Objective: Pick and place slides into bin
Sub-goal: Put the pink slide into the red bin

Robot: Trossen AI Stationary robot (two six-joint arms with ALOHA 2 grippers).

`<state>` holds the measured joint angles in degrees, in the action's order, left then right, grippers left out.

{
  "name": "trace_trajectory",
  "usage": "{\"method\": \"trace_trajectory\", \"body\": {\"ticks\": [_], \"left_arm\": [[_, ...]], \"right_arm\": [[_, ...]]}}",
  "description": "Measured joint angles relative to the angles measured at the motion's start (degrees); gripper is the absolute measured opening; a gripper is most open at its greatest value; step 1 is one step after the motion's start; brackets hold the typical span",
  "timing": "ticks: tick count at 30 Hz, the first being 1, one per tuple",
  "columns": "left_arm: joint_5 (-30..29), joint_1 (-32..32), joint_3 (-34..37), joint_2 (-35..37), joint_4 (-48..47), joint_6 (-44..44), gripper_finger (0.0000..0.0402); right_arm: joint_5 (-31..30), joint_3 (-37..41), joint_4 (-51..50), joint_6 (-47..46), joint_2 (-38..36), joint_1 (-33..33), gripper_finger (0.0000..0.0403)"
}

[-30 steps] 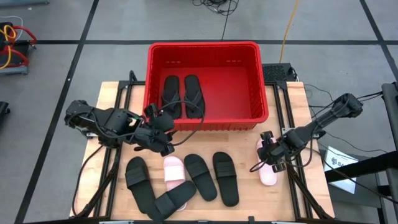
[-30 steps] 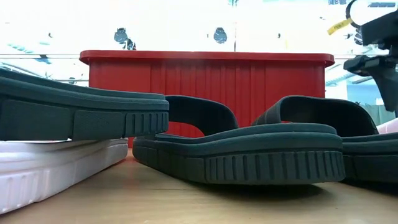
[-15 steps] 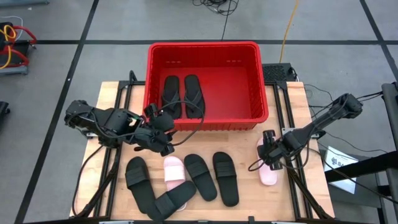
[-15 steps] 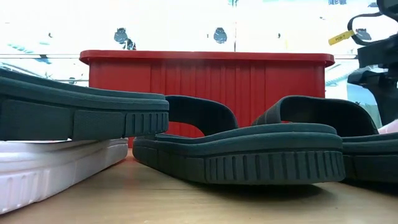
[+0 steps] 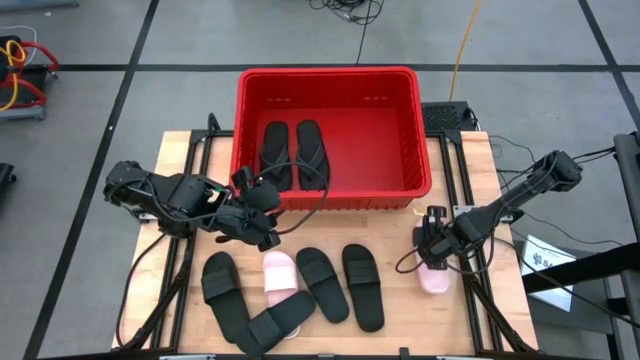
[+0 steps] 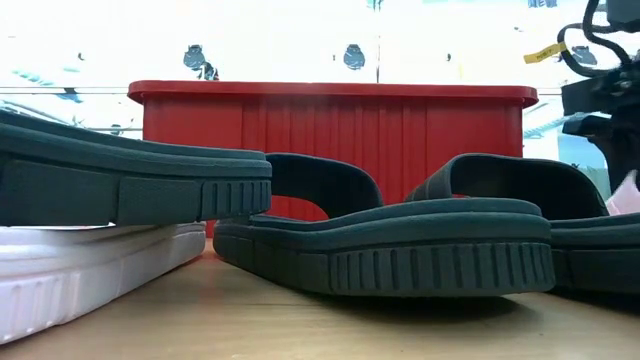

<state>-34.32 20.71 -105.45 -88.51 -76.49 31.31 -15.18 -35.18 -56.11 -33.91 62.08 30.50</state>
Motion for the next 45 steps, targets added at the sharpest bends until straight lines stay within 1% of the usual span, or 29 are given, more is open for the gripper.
{"method": "trace_trajectory", "body": {"ticks": [2, 3, 8, 12, 17, 25, 27, 31, 35, 37, 40, 45], "left_arm": [[0.56, 0.00, 0.00, 0.00, 0.00, -0.11, 0.0170], [1.00, 0.00, 0.00, 0.00, 0.00, -0.32, 0.0170], [2.03, 0.00, 0.00, 0.00, 0.00, -3.30, 0.0170], [2.57, 0.00, 0.00, 0.00, 0.01, -4.43, 0.0170], [2.81, 0.00, 0.00, 0.00, 0.00, -5.70, 0.0170], [2.85, 0.02, 0.00, 0.00, 0.00, -5.87, 0.0170], [2.85, 0.02, 0.00, 0.00, 0.00, -5.87, 0.0170], [2.87, 0.02, 0.00, 0.00, 0.05, -7.41, 0.0170], [2.90, 0.02, 0.00, 0.00, 0.47, -9.78, 0.0170], [2.91, 0.02, 0.00, 0.00, 1.65, -11.52, 0.0170], [3.04, 0.02, 0.00, 0.00, 4.63, -16.00, 0.0170], [7.73, -0.17, 0.01, 0.00, 11.25, -25.43, 0.0170]], "right_arm": [[0.20, 0.00, 0.19, -2.63, 0.00, 0.00, 0.0019], [0.58, 0.02, 0.44, -3.41, 0.00, -0.02, 0.0011], [4.27, -0.66, 0.88, -10.46, 0.02, -0.04, 0.0005], [6.72, -3.92, 0.81, -13.69, 0.04, -0.04, 0.0004], [7.10, -10.83, 1.05, -12.85, 0.04, -0.02, 0.0002], [6.40, -23.50, 1.52, -6.93, 0.04, -0.02, 0.0001], [5.74, -26.12, 1.51, -4.11, 0.04, -0.02, 0.0001], [1.97, -30.15, 3.01, 3.42, 0.02, 0.00, 0.0001], [-2.99, -32.59, 7.43, 14.04, 0.00, 0.00, 0.0001], [-5.76, -32.92, 10.70, 20.75, 0.00, -0.01, 0.0001], [-9.33, -32.94, 16.67, 33.47, 0.00, -0.33, 0.0001], [-11.83, -32.94, 28.04, 55.34, 0.00, -2.35, 0.0000]]}}
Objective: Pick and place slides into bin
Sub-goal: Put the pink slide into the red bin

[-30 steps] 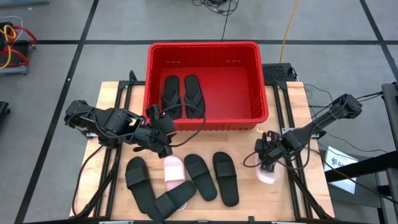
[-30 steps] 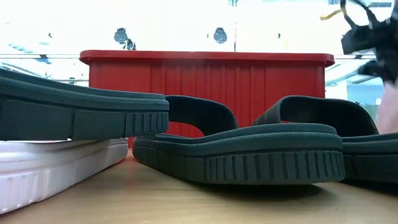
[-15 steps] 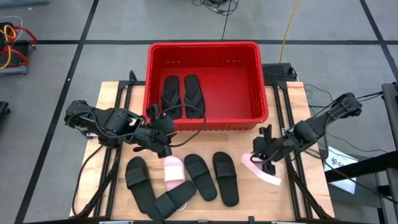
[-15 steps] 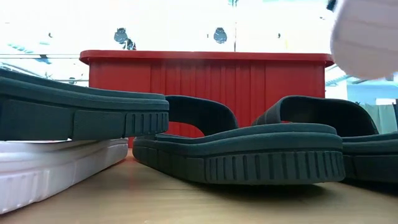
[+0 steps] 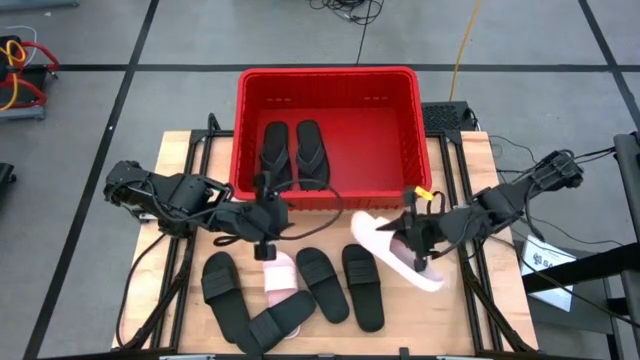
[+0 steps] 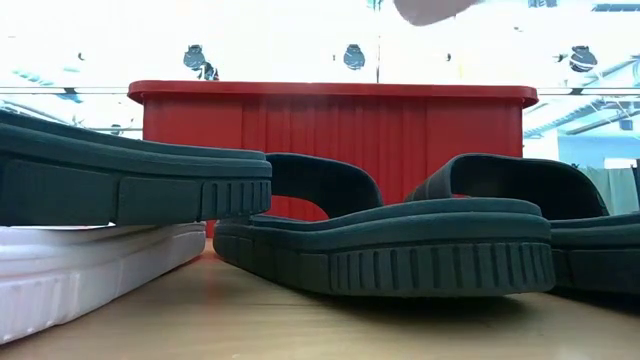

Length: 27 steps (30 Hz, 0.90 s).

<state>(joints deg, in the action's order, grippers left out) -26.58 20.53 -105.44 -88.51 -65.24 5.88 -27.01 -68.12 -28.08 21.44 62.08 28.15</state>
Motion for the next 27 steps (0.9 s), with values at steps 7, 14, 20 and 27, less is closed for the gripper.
{"method": "trace_trajectory", "body": {"ticks": [7, 14, 20, 27], "left_arm": [[1.62, 0.00, -0.01, 0.00, 8.28, -12.84, 0.0170], [0.86, 0.00, 0.00, 0.00, 17.28, -26.42, 0.0170], [0.88, -0.99, 0.01, -1.29, 24.60, -34.45, 0.0170], [3.22, -1.81, 0.04, -4.13, 26.08, -38.64, 0.0170]], "right_arm": [[4.61, 0.02, 13.24, 24.28, 0.00, -2.70, 0.0000], [15.33, 0.94, 20.80, 32.02, 0.01, -5.68, 0.0000], [17.36, 0.99, 23.52, 34.86, 0.44, -6.63, 0.0000], [18.39, 0.99, 23.54, 36.28, 0.42, -6.81, 0.0000]]}}
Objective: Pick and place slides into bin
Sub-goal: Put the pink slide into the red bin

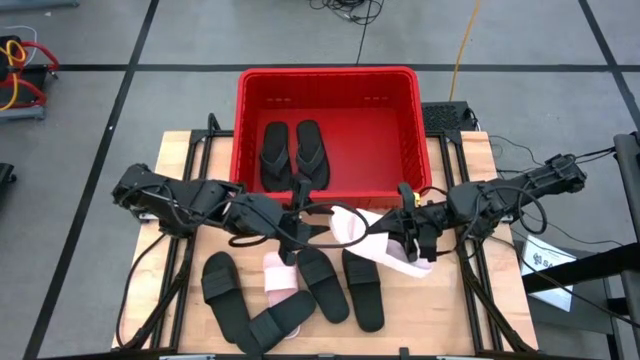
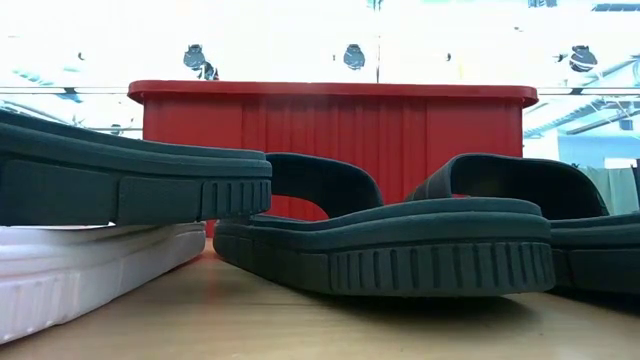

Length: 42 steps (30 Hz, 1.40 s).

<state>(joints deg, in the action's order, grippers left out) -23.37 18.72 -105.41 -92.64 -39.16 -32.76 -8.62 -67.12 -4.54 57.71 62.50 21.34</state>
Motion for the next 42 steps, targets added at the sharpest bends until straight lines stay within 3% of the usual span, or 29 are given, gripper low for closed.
{"method": "trace_trajectory", "body": {"ticks": [9, 23, 27, 33, 42], "left_arm": [[0.70, -0.33, 0.00, -0.02, 2.25, -4.13, 0.0170], [6.88, -2.42, -0.02, -1.34, 2.65, -7.25, 0.0168], [6.93, -2.44, 0.03, -1.52, 2.30, -7.59, 0.0128], [7.31, -2.45, 0.02, -1.49, 1.02, -8.78, 0.0022], [7.28, -2.47, 0.02, -1.49, 0.29, -8.23, 0.0018]], "right_arm": [[2.06, -0.01, 0.08, 0.02, -0.01, 0.00, 0.0000], [2.89, 0.01, -0.14, -0.20, -0.09, 0.02, 0.0000], [2.82, 0.01, 0.11, -0.51, -0.04, 0.00, 0.0000], [2.78, 0.01, 0.00, -1.51, -0.09, 0.01, 0.0001], [1.98, 0.01, 0.04, -4.49, -0.09, 0.00, 0.0023]]}}
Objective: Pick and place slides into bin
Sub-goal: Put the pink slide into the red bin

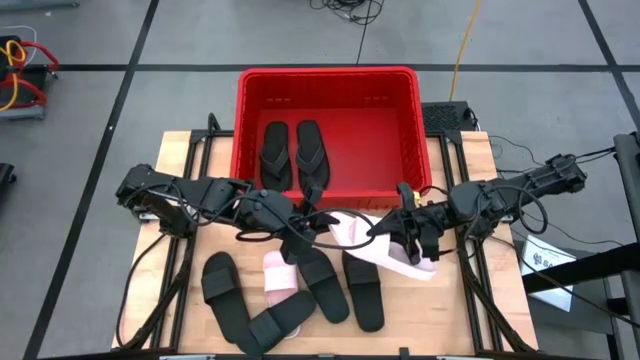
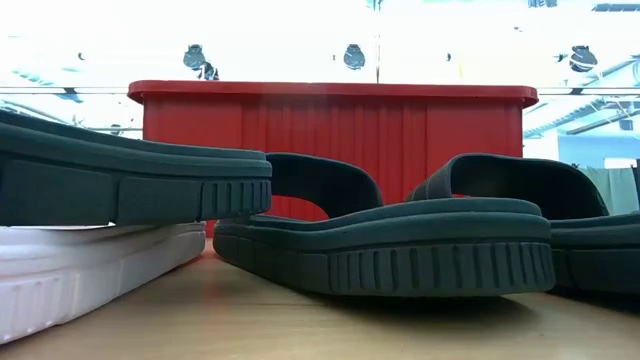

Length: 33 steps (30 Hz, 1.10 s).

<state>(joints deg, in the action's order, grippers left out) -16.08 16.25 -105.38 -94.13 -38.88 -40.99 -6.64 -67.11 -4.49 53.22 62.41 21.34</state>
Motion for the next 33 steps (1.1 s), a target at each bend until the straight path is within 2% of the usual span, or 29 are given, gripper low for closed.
{"method": "trace_trajectory", "body": {"ticks": [5, 8, 11, 15, 20, 25, 33], "left_arm": [[-0.47, -0.03, 0.00, 0.00, -1.35, 1.66, 0.0011], [-0.68, -0.07, 0.00, 0.00, -1.57, 1.97, 0.0015], [-2.46, 0.00, 0.00, 0.00, -1.78, 1.85, 0.0008], [-4.21, -0.04, 0.00, 0.00, -3.14, 1.15, 0.0010], [-5.61, 0.26, 0.00, 0.20, -5.98, 1.17, 0.0010], [-5.59, 0.30, 0.00, 0.24, -9.14, 4.39, 0.0009], [-5.81, 0.42, 0.00, 0.75, -13.79, 9.30, 0.0008]], "right_arm": [[-5.96, 0.00, -1.16, -3.85, 0.00, 0.07, 0.0061], [-6.92, 0.00, -3.08, -4.79, 0.00, 0.04, 0.0087], [-7.82, -0.02, -6.79, -6.32, -0.04, 0.45, 0.0112], [-12.38, -0.02, -11.89, -10.86, -0.08, 1.38, 0.0133], [-17.48, -0.02, -16.49, -12.09, -0.48, 2.88, 0.0139], [-17.70, -0.02, -19.09, -13.72, -1.04, 3.52, 0.0133], [-17.57, -0.02, -26.81, -25.38, -2.81, 3.52, 0.0136]]}}
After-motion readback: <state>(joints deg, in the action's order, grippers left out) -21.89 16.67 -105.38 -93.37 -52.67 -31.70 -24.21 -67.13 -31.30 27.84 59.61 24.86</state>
